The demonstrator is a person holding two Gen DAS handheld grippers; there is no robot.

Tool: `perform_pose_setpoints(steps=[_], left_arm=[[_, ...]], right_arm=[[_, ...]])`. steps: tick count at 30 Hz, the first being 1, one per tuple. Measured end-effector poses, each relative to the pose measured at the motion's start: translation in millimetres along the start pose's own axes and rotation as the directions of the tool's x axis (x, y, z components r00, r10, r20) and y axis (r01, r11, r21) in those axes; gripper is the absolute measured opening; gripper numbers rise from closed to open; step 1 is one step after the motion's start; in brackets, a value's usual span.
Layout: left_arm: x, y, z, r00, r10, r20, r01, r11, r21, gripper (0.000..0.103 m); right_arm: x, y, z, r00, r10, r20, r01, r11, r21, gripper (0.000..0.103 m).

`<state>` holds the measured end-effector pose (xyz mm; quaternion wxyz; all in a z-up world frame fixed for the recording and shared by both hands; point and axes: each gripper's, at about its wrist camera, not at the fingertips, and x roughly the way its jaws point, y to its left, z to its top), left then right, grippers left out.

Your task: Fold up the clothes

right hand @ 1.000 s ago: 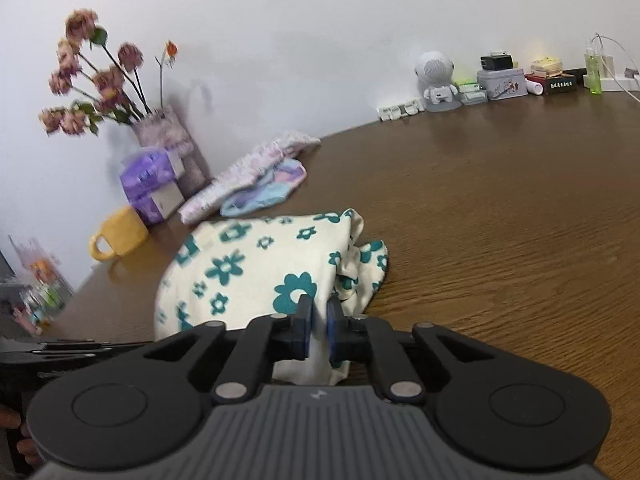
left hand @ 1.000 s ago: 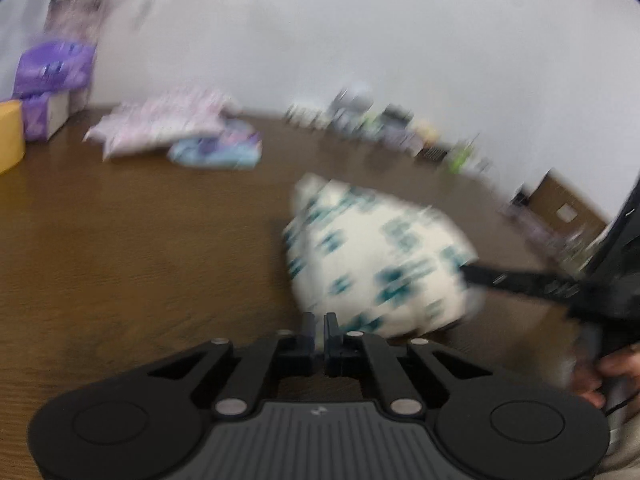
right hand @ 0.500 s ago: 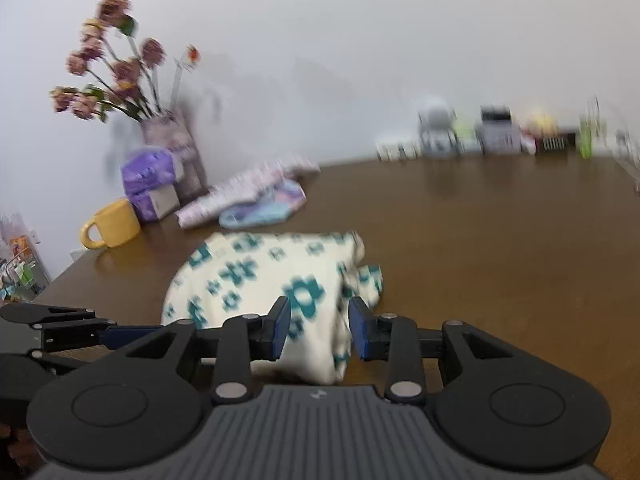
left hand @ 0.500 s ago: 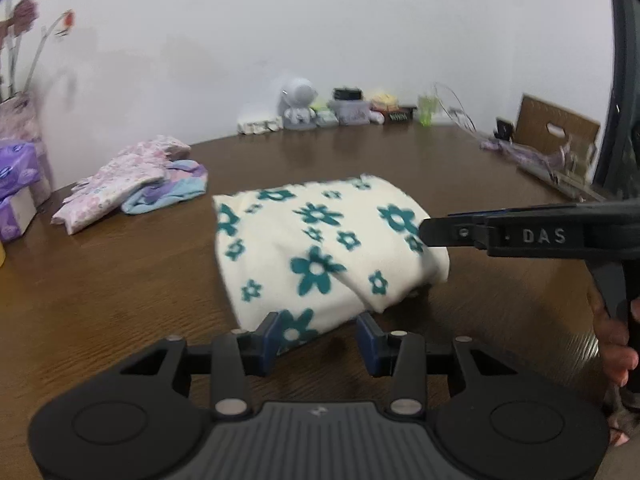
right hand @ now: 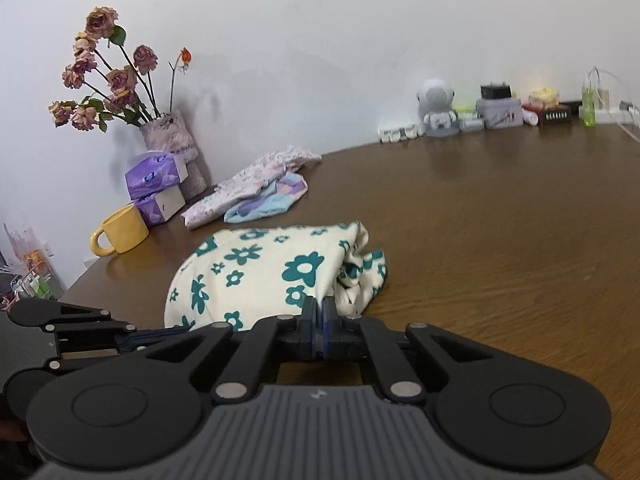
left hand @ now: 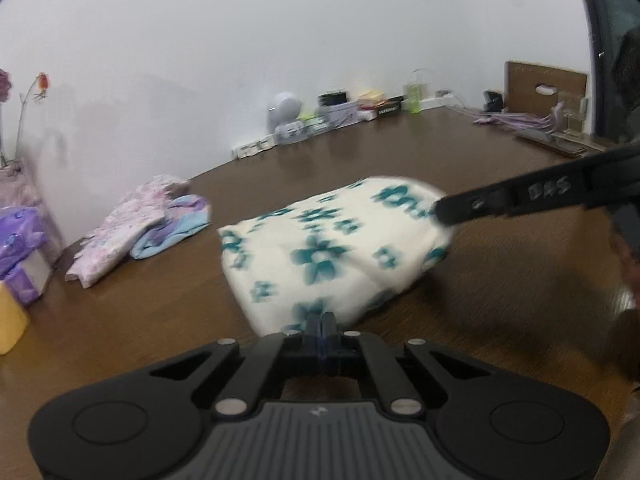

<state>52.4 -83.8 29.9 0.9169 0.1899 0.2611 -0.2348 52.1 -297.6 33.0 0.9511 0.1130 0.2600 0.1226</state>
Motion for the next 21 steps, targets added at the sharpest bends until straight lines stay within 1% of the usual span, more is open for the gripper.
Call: perform_pose_setpoints(steps=[2, 4, 5, 6, 7, 8, 9, 10, 12, 14, 16, 17, 19, 21], left_arm=[[5, 8, -3, 1.000, -0.011, -0.025, 0.010, 0.999, -0.039, 0.000], [4, 15, -4, 0.999, -0.039, -0.029, 0.037, 0.996, -0.086, 0.000], [2, 18, -4, 0.998, -0.057, -0.027, 0.054, 0.993, -0.105, 0.004], [0, 20, -4, 0.997, -0.074, -0.026, 0.071, 0.990, -0.124, 0.007], [-1, 23, -3, 0.995, -0.092, -0.024, 0.087, 0.986, -0.143, 0.012], [-3, 26, -4, 0.994, -0.110, -0.025, 0.105, 0.980, -0.170, 0.029], [-1, 29, -4, 0.991, -0.132, -0.027, 0.124, 0.972, -0.198, 0.040], [0, 33, -4, 0.988, -0.153, -0.029, 0.143, 0.964, -0.226, 0.050], [7, 39, -4, 0.981, -0.188, -0.044, 0.169, 0.945, -0.280, 0.050], [13, 44, -3, 0.975, -0.214, -0.052, 0.187, 0.929, -0.319, 0.050], [17, 40, -1, 0.975, -0.214, -0.054, 0.186, 0.927, -0.326, 0.050], [19, 39, -1, 0.976, -0.212, -0.055, 0.183, 0.927, -0.328, 0.048], [20, 36, 0, 0.976, -0.211, -0.055, 0.182, 0.928, -0.326, 0.045], [22, 34, 1, 0.973, -0.224, -0.053, 0.195, 0.926, -0.324, 0.022]], right_arm=[[3, -4, -1, 0.999, -0.041, 0.004, 0.041, 0.999, -0.001, 0.002], [6, -17, -3, 1.000, -0.018, -0.025, 0.019, 0.998, 0.068, 0.003], [4, -22, -4, 1.000, 0.004, -0.031, -0.001, 0.996, 0.094, 0.006], [1, -23, -4, 1.000, 0.011, -0.027, -0.008, 0.996, 0.092, 0.013], [-4, -21, -5, 1.000, 0.010, -0.023, -0.008, 0.998, 0.062, 0.019], [-8, -18, -6, 1.000, 0.009, -0.019, -0.008, 0.999, 0.031, 0.033], [-12, -16, -7, 1.000, 0.008, -0.016, -0.008, 1.000, 0.001, 0.038], [-16, -13, -8, 1.000, 0.005, -0.016, -0.006, 0.999, -0.033, 0.038], [-15, -3, -12, 0.999, -0.017, -0.051, 0.010, 0.991, -0.132, 0.038], [-8, 1, -16, 0.996, -0.041, -0.073, 0.027, 0.984, -0.176, 0.038], [2, 3, -20, 0.994, -0.059, -0.089, 0.040, 0.980, -0.194, 0.038], [6, 4, -21, 0.994, -0.065, -0.091, 0.045, 0.978, -0.202, 0.037], [11, 6, -22, 0.994, -0.076, -0.077, 0.058, 0.974, -0.218, 0.037], [15, 9, -22, 0.994, -0.080, -0.068, 0.062, 0.969, -0.239, 0.023]])
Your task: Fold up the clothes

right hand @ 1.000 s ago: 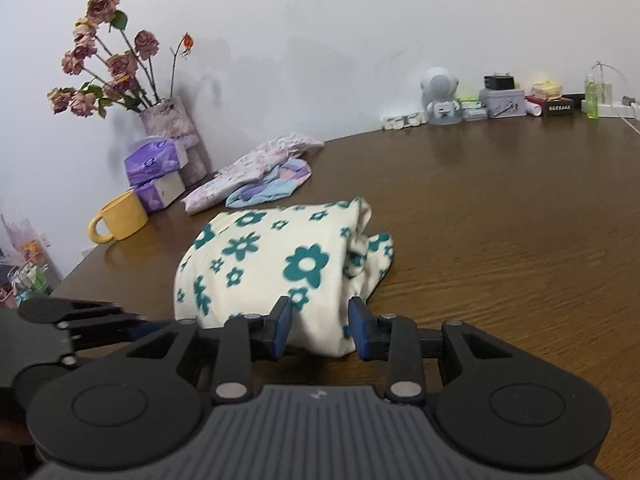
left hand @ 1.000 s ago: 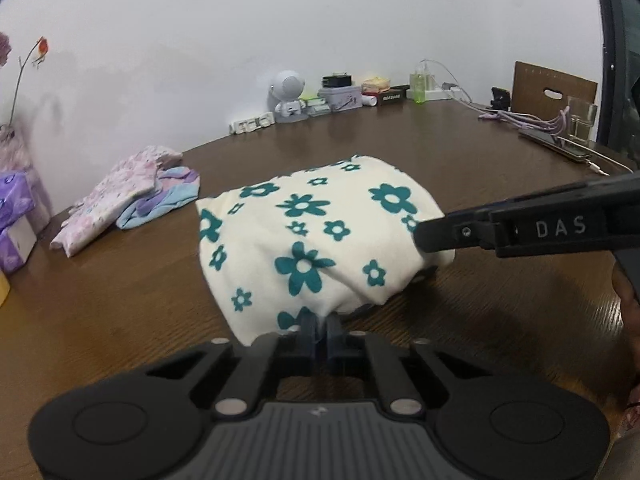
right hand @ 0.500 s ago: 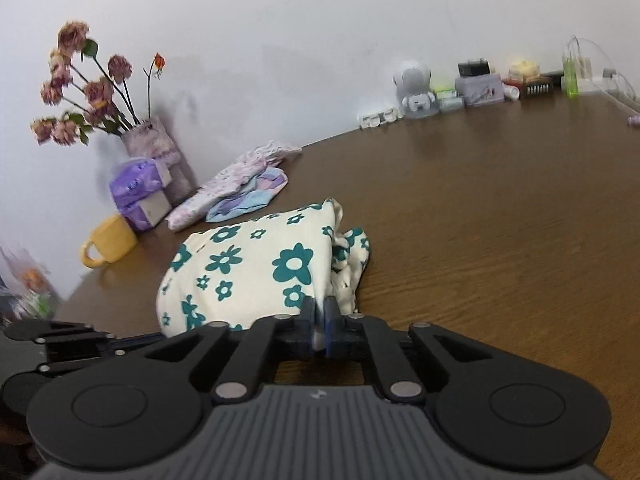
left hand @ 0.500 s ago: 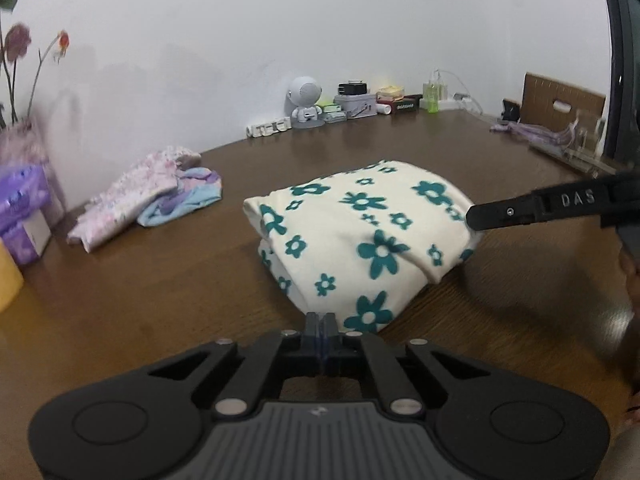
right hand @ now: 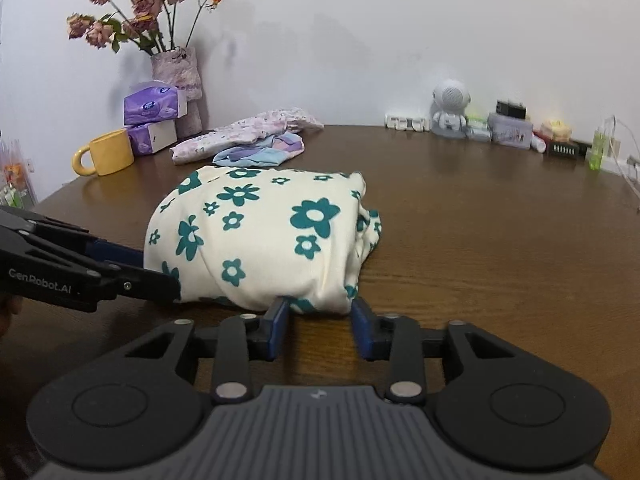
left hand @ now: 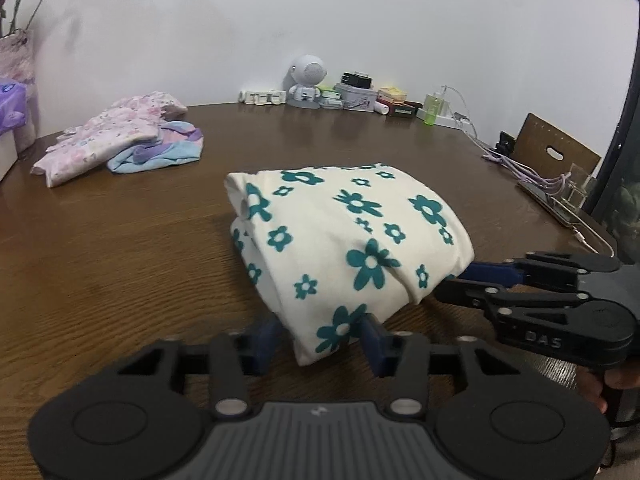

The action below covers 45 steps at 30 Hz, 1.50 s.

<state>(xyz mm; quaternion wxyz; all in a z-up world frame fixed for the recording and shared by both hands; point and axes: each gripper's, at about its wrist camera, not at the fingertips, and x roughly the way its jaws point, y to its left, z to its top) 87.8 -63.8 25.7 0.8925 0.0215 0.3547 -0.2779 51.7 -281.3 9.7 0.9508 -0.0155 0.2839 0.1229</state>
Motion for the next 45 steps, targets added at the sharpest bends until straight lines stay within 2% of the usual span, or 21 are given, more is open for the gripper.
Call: perform_pose_setpoints(steps=[1, 2, 3, 9, 17, 22, 26, 28, 29, 32, 34, 35, 43, 45], left_arm=[[1, -1, 0, 1.000, 0.005, 0.002, -0.005, 1.000, 0.004, 0.010], [2, -3, 1, 1.000, 0.010, 0.004, -0.010, 1.000, 0.009, 0.005], [-1, -4, 1, 1.000, 0.015, 0.017, -0.016, 1.000, 0.023, 0.005], [-8, -12, 9, 0.998, 0.036, 0.061, -0.043, 0.993, 0.114, 0.004], [-1, -14, 8, 0.998, 0.045, 0.044, -0.051, 0.988, 0.144, 0.003], [1, -13, 6, 0.998, 0.046, 0.032, -0.050, 0.988, 0.146, 0.003], [0, -12, 4, 0.999, 0.036, 0.027, -0.039, 0.988, 0.146, 0.004], [0, -12, 4, 0.999, 0.032, 0.027, -0.036, 0.988, 0.148, 0.004], [1, -12, 4, 0.999, 0.032, 0.026, -0.036, 0.988, 0.150, 0.004], [0, -12, 4, 0.999, 0.031, 0.026, -0.034, 0.988, 0.149, 0.004], [0, -13, 4, 0.999, 0.032, 0.028, -0.036, 0.988, 0.152, 0.004], [-1, -13, 3, 0.999, 0.034, 0.029, -0.038, 0.987, 0.154, 0.004], [-2, -14, 3, 0.999, 0.029, 0.036, -0.035, 0.986, 0.163, 0.003], [1, -11, 1, 0.999, 0.026, 0.022, -0.029, 0.989, 0.148, 0.003]], right_arm=[[1, 1, 1, 1.000, -0.002, -0.003, 0.002, 1.000, -0.004, 0.018], [3, 2, 1, 1.000, -0.006, -0.006, 0.006, 1.000, -0.008, 0.008], [3, 3, 2, 1.000, -0.015, -0.006, 0.015, 1.000, -0.012, 0.005], [-13, 0, 15, 0.997, -0.034, 0.062, 0.036, 0.999, -0.031, 0.003], [-3, -19, 11, 0.999, -0.032, 0.025, 0.031, 0.998, 0.048, 0.003], [2, -24, 6, 1.000, -0.027, -0.006, 0.028, 0.998, 0.052, 0.003], [-8, -31, 7, 0.999, 0.039, 0.002, -0.039, 0.994, 0.097, 0.007], [-18, -32, 10, 0.998, 0.051, 0.039, -0.055, 0.994, 0.096, 0.022], [-21, -31, 12, 0.997, 0.041, 0.060, -0.046, 0.995, 0.084, 0.033], [-15, -29, 18, 0.997, 0.021, 0.071, -0.026, 0.997, 0.066, 0.032], [-9, -30, 22, 0.998, 0.034, 0.055, -0.038, 0.996, 0.082, 0.020], [-5, -31, 23, 0.998, 0.040, 0.047, -0.044, 0.995, 0.091, 0.005], [-11, -39, 34, 0.998, 0.021, 0.067, -0.029, 0.993, 0.112, 0.003], [-1, -41, 30, 0.999, 0.018, 0.028, -0.021, 0.993, 0.115, 0.003]])
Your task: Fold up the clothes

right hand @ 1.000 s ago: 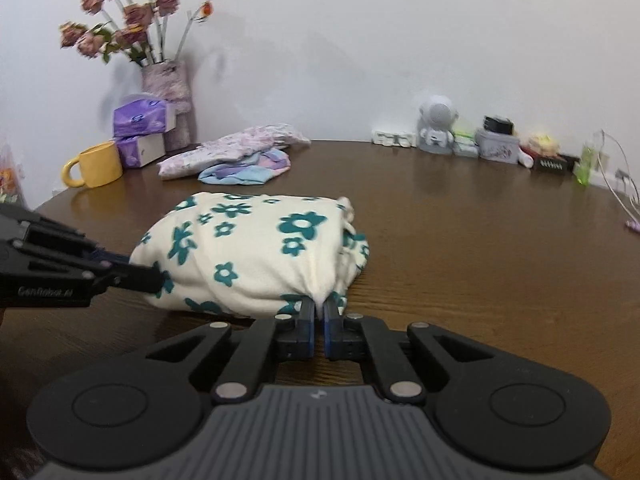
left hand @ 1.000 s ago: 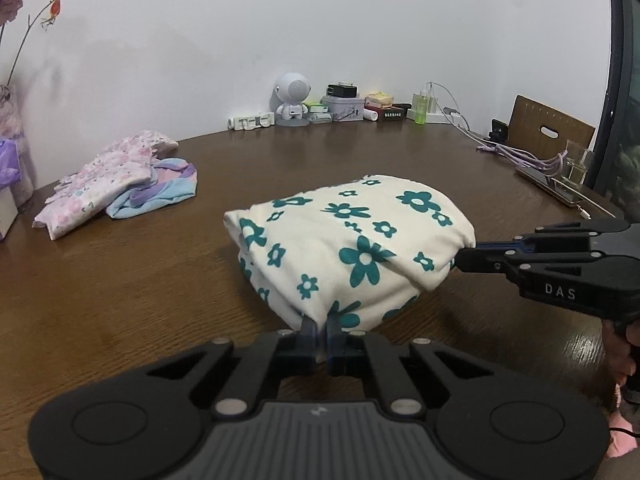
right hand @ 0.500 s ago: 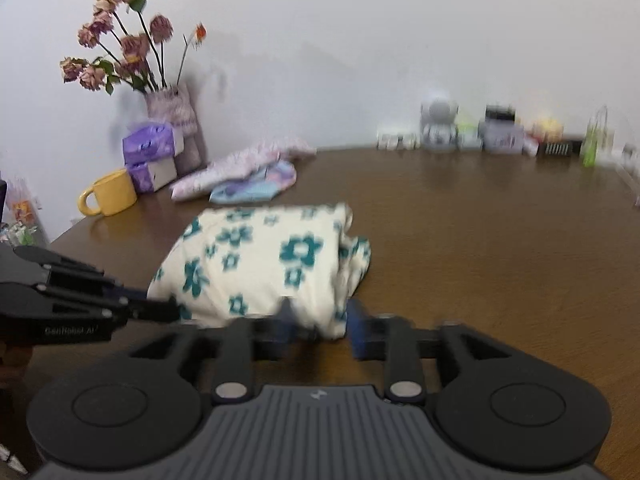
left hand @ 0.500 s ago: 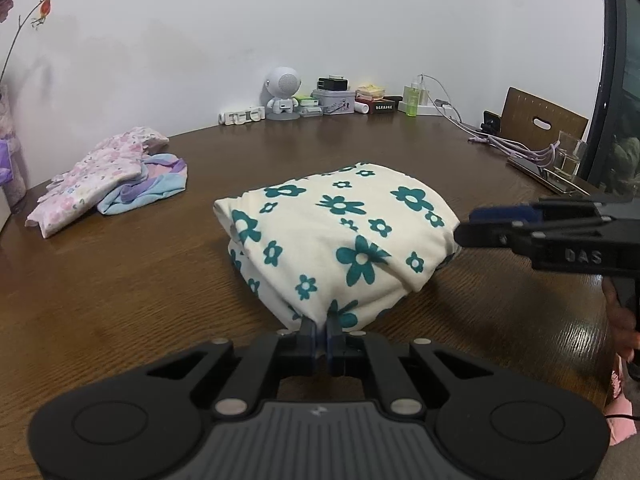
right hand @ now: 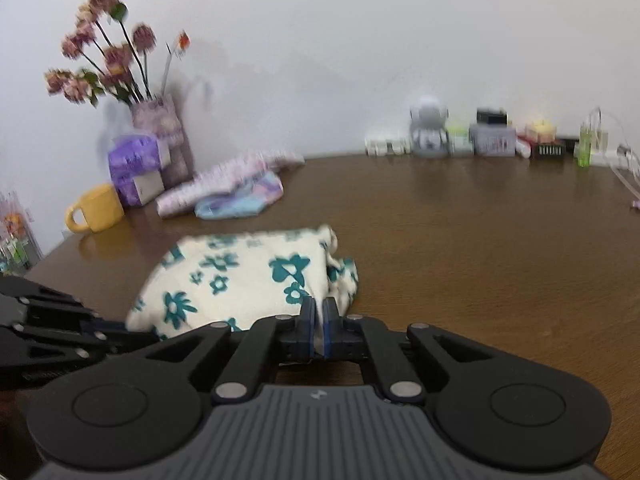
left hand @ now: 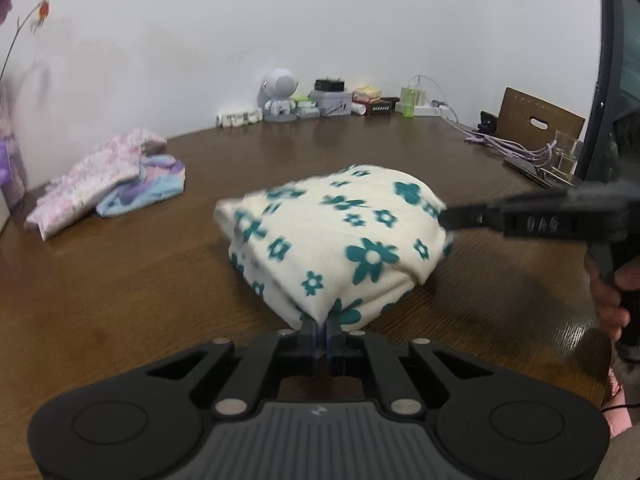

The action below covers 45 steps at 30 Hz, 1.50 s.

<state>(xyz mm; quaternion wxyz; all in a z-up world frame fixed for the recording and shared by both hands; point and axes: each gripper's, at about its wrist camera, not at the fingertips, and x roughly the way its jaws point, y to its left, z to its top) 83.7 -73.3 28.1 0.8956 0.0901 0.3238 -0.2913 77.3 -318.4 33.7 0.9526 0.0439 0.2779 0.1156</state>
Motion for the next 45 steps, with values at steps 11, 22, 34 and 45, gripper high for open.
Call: perform_pose_setpoints(steps=[11, 22, 34, 45], left_arm=[[-7, 10, 0, 0.998, -0.056, -0.014, 0.055, 0.996, -0.070, 0.034], [-6, -4, 3, 0.999, 0.037, 0.008, -0.038, 0.999, 0.022, 0.003], [3, -2, 0, 0.999, 0.040, -0.036, -0.036, 0.996, 0.084, 0.003], [-7, 35, -4, 0.996, -0.091, -0.011, 0.088, 0.985, -0.151, 0.033]], right_arm=[[-15, -12, -11, 0.998, 0.051, -0.022, -0.051, 0.999, 0.006, 0.027], [-3, 16, -19, 0.999, 0.029, -0.019, -0.030, 0.997, -0.068, 0.003], [2, 15, -18, 0.998, 0.008, -0.061, -0.019, 0.984, -0.176, 0.003], [-15, -29, -6, 0.987, 0.159, -0.006, -0.159, 0.985, 0.071, 0.037]])
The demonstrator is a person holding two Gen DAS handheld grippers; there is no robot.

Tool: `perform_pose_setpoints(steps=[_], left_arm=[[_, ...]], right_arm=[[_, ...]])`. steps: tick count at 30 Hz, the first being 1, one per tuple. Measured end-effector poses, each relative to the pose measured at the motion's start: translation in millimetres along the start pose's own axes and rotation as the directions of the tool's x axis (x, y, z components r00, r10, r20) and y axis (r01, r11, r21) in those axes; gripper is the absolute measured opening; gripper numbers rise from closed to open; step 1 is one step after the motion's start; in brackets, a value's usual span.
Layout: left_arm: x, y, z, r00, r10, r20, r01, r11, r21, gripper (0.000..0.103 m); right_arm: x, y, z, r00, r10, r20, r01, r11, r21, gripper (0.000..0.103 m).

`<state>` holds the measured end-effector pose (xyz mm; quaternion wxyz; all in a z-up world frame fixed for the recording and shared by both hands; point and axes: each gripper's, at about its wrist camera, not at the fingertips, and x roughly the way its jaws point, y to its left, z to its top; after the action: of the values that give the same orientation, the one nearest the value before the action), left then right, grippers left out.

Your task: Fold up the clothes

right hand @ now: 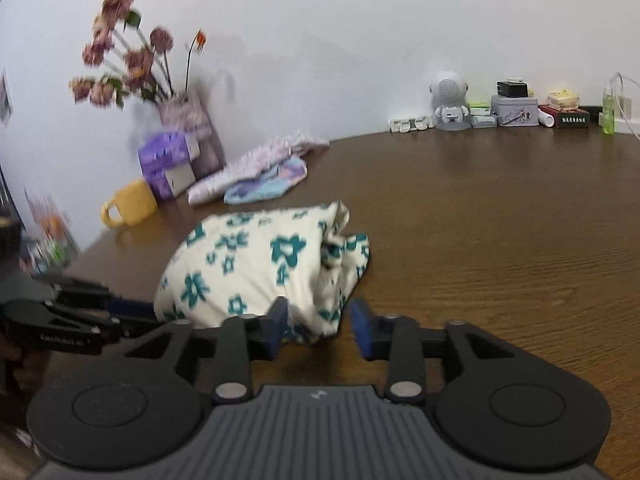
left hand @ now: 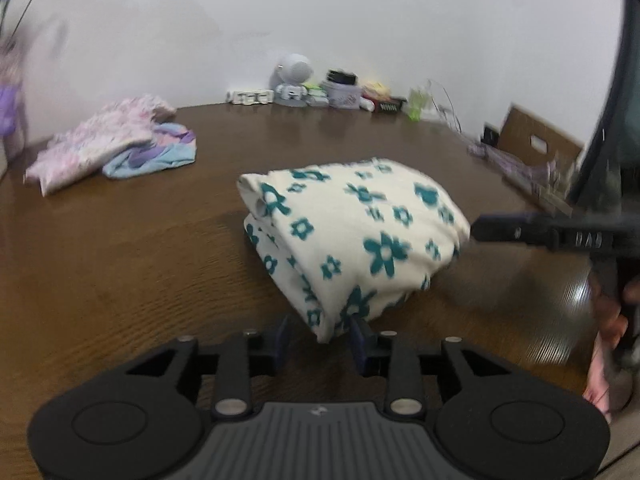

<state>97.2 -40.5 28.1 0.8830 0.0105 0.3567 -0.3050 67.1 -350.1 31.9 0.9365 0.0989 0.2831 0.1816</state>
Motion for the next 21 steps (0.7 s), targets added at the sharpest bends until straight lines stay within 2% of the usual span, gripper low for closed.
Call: perform_pose_setpoints(steps=[1, 3, 4, 5, 6, 10, 12, 13, 16, 18, 21], left_arm=[[1, 3, 3, 1.000, -0.016, 0.007, 0.016, 0.999, -0.028, 0.036], [5, 2, 5, 1.000, -0.018, 0.004, 0.018, 0.999, -0.031, 0.032], [7, 0, 5, 1.000, -0.010, -0.001, 0.010, 1.000, -0.017, 0.018], [9, -3, 5, 1.000, -0.002, -0.007, 0.002, 1.000, -0.005, 0.003], [11, -4, 3, 1.000, -0.004, -0.012, 0.004, 1.000, -0.003, 0.003], [12, -4, 1, 1.000, 0.000, -0.022, 0.001, 1.000, 0.014, 0.003], [7, -3, 4, 1.000, -0.023, -0.009, 0.023, 1.000, 0.012, 0.007], [3, -1, 7, 0.999, -0.035, 0.008, 0.035, 0.999, -0.006, 0.013], [-7, 8, 19, 0.995, -0.065, 0.073, 0.070, 0.995, -0.077, 0.045], [-4, 15, 28, 0.994, -0.061, 0.093, 0.074, 0.987, -0.142, 0.047], [7, 23, 40, 0.995, -0.048, 0.088, 0.067, 0.972, -0.225, 0.044]], right_arm=[[2, -2, 2, 1.000, 0.010, 0.006, -0.010, 1.000, 0.021, 0.037], [9, -6, 7, 0.999, 0.038, 0.010, -0.039, 0.996, 0.079, 0.036], [14, -7, 9, 0.999, 0.044, 0.003, -0.044, 0.994, 0.097, 0.034], [18, -8, 9, 0.999, 0.042, -0.004, -0.041, 0.993, 0.112, 0.020], [21, -8, 9, 0.999, 0.042, -0.011, -0.040, 0.991, 0.128, 0.006], [26, -21, 4, 0.998, 0.044, -0.040, -0.035, 0.979, 0.199, 0.004], [25, -23, 4, 0.998, 0.055, -0.041, -0.045, 0.977, 0.209, 0.006], [21, -24, 6, 0.998, 0.063, -0.019, -0.058, 0.974, 0.217, 0.007], [10, -23, 16, 0.997, 0.052, 0.050, -0.061, 0.975, 0.212, 0.025], [13, -20, 23, 0.997, 0.030, 0.068, -0.043, 0.980, 0.192, 0.027], [30, -17, 31, 0.999, 0.019, 0.030, -0.025, 0.982, 0.189, 0.027]])
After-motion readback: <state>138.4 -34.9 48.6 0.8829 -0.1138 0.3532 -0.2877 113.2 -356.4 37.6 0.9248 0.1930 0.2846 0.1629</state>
